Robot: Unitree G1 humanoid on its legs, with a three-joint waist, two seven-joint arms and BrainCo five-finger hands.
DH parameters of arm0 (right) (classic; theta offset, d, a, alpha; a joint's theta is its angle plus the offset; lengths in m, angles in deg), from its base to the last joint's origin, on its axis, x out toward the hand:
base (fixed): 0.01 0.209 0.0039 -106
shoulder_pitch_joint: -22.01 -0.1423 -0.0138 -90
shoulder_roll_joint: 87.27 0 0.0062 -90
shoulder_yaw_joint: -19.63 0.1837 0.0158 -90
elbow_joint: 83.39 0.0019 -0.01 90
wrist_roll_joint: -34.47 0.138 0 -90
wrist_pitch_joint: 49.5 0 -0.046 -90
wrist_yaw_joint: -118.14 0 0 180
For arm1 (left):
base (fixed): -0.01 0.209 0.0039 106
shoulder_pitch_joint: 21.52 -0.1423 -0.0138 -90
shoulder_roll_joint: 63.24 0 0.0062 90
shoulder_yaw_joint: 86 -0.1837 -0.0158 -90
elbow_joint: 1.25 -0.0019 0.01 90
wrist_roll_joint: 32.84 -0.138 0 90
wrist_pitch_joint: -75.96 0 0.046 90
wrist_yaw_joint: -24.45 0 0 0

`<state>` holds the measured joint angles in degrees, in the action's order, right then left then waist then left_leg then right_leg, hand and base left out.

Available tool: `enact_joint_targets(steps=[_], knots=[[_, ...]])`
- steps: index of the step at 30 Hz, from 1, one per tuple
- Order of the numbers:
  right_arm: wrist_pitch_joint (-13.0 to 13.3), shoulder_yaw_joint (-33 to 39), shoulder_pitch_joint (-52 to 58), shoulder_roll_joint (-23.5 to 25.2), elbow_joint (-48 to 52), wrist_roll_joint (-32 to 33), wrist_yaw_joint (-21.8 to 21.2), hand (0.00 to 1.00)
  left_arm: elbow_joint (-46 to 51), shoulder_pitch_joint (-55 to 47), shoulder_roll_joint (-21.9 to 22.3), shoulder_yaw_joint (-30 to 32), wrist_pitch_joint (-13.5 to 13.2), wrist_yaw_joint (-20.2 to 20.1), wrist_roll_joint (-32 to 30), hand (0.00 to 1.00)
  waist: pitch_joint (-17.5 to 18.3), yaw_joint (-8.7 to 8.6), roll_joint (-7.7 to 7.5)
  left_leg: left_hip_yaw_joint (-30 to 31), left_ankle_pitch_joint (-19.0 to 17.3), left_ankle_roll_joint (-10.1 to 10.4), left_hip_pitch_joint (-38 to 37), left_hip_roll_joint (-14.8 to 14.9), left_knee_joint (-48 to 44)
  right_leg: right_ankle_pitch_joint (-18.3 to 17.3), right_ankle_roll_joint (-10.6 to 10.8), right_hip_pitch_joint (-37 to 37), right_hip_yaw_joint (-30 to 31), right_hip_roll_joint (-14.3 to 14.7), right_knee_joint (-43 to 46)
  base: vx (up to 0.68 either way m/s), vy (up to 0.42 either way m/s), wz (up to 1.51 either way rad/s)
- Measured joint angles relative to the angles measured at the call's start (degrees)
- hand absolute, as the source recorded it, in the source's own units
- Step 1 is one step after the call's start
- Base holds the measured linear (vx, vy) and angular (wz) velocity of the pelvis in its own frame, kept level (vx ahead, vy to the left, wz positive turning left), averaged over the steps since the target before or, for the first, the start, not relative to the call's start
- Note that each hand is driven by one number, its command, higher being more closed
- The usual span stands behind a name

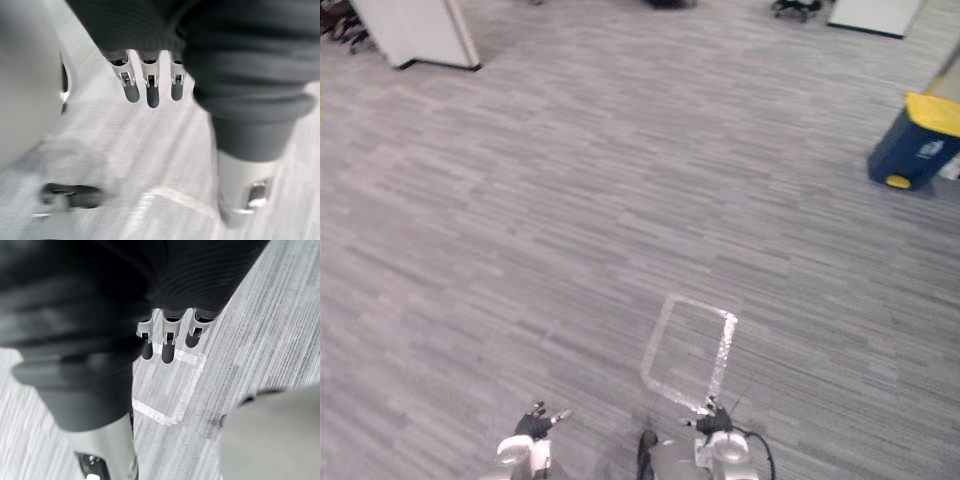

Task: Organize the slippers on the shoe rack

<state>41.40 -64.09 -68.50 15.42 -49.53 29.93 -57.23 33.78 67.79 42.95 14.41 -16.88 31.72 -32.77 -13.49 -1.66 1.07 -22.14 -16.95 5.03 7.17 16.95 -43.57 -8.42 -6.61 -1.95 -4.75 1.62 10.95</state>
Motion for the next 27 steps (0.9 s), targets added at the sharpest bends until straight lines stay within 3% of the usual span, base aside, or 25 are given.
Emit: enact_joint_targets(steps=[1,3,4,5,7,9,10,11,12,13,15,17,18,19,20,21,22,23,25,27], knots=[[0.0,0.0,-0.1,0.0,0.0,0.0,0.0,0.0,0.1,-0.1,-0.1,0.2,-0.1,0.0,0.0,0.0,0.0,0.18,0.09,1.8,0.1,0.1,0.8,-1.2,3.2,-0.2,0.3,-0.4,1.7,-0.1,-0.1,0.32,0.232,-1.81],[0.2,0.1,0.3,-0.3,-0.8,-0.1,0.1,0.0,0.3,-1.0,-0.4,1.3,-0.4,0.2,0.0,0.0,0.0,0.81,0.58,12.5,3.4,2.2,1.6,-6.9,23.7,-1.9,3.3,-1.9,9.5,-1.4,-0.3,0.3,0.324,-1.74],[0.2,0.0,0.3,-0.6,-0.8,-0.1,0.1,0.0,0.2,-1.3,0.1,1.5,-0.3,0.2,0.1,0.0,0.1,0.85,1.17,14.3,4.2,2.9,1.5,-7.2,27.8,-2.3,3.9,-2.1,10.5,-1.1,-0.2,0.3,0.382,-1.62],[0.2,-0.2,0.5,-1.5,-1.0,-0.1,0.2,0.0,-0.4,-2.0,0.4,1.6,-0.4,0.2,0.2,0.0,1.0,1.52,2.69,17.2,11.2,4.9,-0.3,-8.0,31.3,-3.0,5.7,-2.6,13.7,-0.9,-0.4,0.49,0.478,-1.49],[0.2,-1.4,1.1,-1.1,-1.0,-0.5,0.4,0.0,-0.5,-2.6,-0.5,1.5,-0.5,0.3,0.4,0.0,1.7,2.09,1.01,17.2,11.1,2.6,-1.5,-10.1,30.1,-2.1,7.1,-4.1,12.4,-2.7,-1.6,0.45,0.371,-1.14],[0.3,-2.1,1.3,-0.3,-0.9,-0.6,0.4,0.0,-0.9,-2.4,-1.4,1.5,-0.5,0.2,1.4,0.0,1.9,1.97,-0.27,16.3,6.6,0.6,-1.7,-11.6,25.4,-3.0,8.5,-4.0,11.6,-4.2,0.7,0.34,0.225,-0.58],[0.3,-2.1,1.1,-0.1,-1.0,-1.5,0.4,0.0,-1.0,-2.4,-1.5,1.5,-0.5,0.2,1.9,0.0,1.7,1.92,-0.66,14.1,5.4,-0.4,-3.5,-11.1,24.7,-4.5,10.3,-1.9,11.6,-4.4,6.8,0.32,0.223,-0.9],[0.4,-2.7,0.8,-0.2,-1.0,-2.3,0.3,0.0,-1.0,-2.7,-1.6,1.5,-0.5,0.2,2.9,0.0,1.7,2.59,-0.84,10.5,4.2,-1.3,-6.4,-10.9,24.9,-5.8,13.8,2.2,10.5,-5.2,17.2,0.34,0.2,-1.39],[0.3,-4.7,-0.5,-0.2,-1.0,-2.3,0.0,0.0,-1.0,-3.5,-2.4,0.4,-0.5,0.2,4.0,0.0,1.9,2.44,-1.15,5.8,3.2,-2.0,-10.6,-11.2,26.5,-4.8,19.5,9.3,4.6,-9.0,31.9,0.33,0.174,-1.25],[0.4,-5.0,-0.7,-0.1,-1.0,-2.4,-0.2,0.0,-1.2,-3.6,-2.7,0.0,-0.4,0.2,4.0,0.0,2.0,2.19,-1.37,5.1,3.2,-2.0,-11.5,-11.4,27.1,-4.8,18.2,10.5,2.5,-10.0,34.2,0.27,0.125,-0.99],[0.8,-5.5,-1.6,-0.2,-0.9,-2.4,-0.3,0.0,-2.1,-3.4,-3.4,-2.6,-0.2,0.2,4.2,0.0,2.1,1.67,-1.48,1.9,3.3,-2.0,-17.7,-10.9,32.6,-8.0,8.7,15.2,-11.9,-14.3,37.7,0.34,0.081,-0.68],[0.8,-5.5,-1.7,-0.2,-0.8,-2.6,-0.3,0.0,-2.1,-3.2,-3.2,-2.7,-0.1,0.1,4.2,0.0,2.1,1.57,-1.44,0.5,3.3,-2.0,-19.3,-10.1,34.2,-8.7,7.4,17.1,-14.8,-13.6,33.1,0.39,-0.019,-0.53],[0.8,-5.4,-2.1,-0.6,-0.1,-2.9,-0.3,0.0,-2.3,-2.8,-3.1,-3.7,-0.1,0.1,4.2,0.0,1.8,1.14,-0.9,-1.0,3.3,-2.0,-20.7,-9.0,35.4,-7.3,6.7,19.5,-17.2,-12.5,25.3,0.36,-0.097,-0.42],[0.8,-5.4,-2.1,-0.7,0.2,-2.9,-0.3,0.0,-2.5,-2.7,-3.1,-3.8,-0.1,0.0,4.1,0.0,1.6,1.11,-0.7,-1.2,3.3,-2.0,-21.0,-8.7,35.6,-6.3,6.7,20.0,-17.4,-12.2,23.3,0.39,-0.14,-0.39],[0.8,-5.4,-2.2,-0.7,0.7,-2.9,-0.2,0.0,-3.1,-2.3,-3.2,-4.3,-0.1,0.0,4.0,0.0,1.4,1.1,-0.57,-2.2,3.3,-2.0,-21.9,-8.5,35.8,-2.0,6.3,20.8,-18.3,-11.5,15.7,0.45,-0.174,-0.37],[0.7,-5.5,-1.8,-0.5,0.6,-3.0,-0.2,0.0,-3.0,-2.3,-3.8,-4.8,-0.1,0.0,3.9,0.0,1.5,1.1,-1.72,-2.9,3.2,-1.5,-23.5,-9.8,36.2,7.2,5.1,19.7,-18.9,-11.4,5.3,0.46,-0.175,-0.53],[0.8,-5.1,-2.0,-0.6,0.9,-2.8,-0.3,0.0,-3.6,-2.0,-3.5,-4.5,-0.1,0.1,3.8,0.0,0.7,1.2,-0.94,-2.9,2.8,0.4,-25.6,-9.4,36.5,13.0,0.9,18.6,-19.3,-10.7,4.8,0.45,-0.127,-0.65],[0.8,-5.2,-3.2,-1.7,0.8,-3.4,-0.1,0.0,-4.2,-1.3,-2.6,-4.8,-0.2,0.0,3.5,0.0,0.1,1.38,1.44,-3.0,3.1,1.4,-25.8,-8.0,36.3,12.3,0.3,18.4,-19.5,-9.1,5.1,0.36,-0.096,-0.56],[0.8,-4.1,-3.8,-2.4,1.1,-3.3,-0.1,0.0,-4.1,0.3,-0.5,-5.4,-0.4,-0.2,3.3,0.0,-0.6,0.55,2.79,-0.2,4.9,0.8,-25.4,-9.7,39.8,8.8,0.2,20.1,-18.4,-8.9,8.8,0.27,-0.111,-0.29],[0.8,-4.2,-3.7,-2.1,1.1,-3.3,-0.1,0.0,-4.3,0.9,-0.4,-6.1,-0.5,-0.4,3.2,0.0,-0.2,-0.29,1.37,-0.3,5.6,1.6,-24.7,-8.7,33.9,2.9,1.9,20.7,-18.2,-9.6,13.9,0.21,-0.204,-0.02]])
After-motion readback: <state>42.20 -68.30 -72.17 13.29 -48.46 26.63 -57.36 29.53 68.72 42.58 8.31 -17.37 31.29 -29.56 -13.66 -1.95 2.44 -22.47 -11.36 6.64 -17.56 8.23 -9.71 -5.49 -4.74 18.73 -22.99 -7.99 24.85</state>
